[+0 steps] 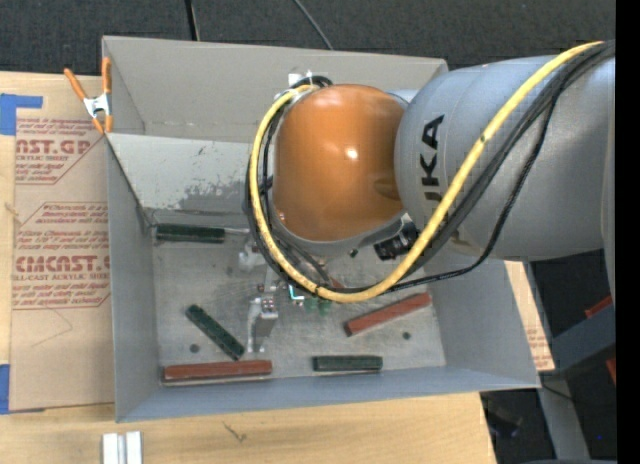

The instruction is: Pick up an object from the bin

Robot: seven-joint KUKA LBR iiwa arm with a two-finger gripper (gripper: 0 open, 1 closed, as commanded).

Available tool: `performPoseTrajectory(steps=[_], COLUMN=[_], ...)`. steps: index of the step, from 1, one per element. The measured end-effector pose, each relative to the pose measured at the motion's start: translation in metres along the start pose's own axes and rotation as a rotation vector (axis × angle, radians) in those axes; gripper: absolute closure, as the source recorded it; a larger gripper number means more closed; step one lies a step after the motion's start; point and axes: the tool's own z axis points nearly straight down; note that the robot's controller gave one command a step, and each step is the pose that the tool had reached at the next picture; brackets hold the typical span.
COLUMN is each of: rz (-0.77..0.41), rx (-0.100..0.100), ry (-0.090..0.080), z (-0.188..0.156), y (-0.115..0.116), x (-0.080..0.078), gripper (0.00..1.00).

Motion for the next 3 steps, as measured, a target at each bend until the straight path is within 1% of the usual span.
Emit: performPoseTrajectory(steps=[1,2,3], rz=[0.002,-0.072,-0.347], rx=[-0.002,-0.002,0.000], ry=[-0.008,-0.014,-0.010], z=[-0.004,0.022,0.075], y=[-0.001,0.000,-0.002], x=[-0.002,-0.003,-0.007], gripper=[0.00,0.00,0.00])
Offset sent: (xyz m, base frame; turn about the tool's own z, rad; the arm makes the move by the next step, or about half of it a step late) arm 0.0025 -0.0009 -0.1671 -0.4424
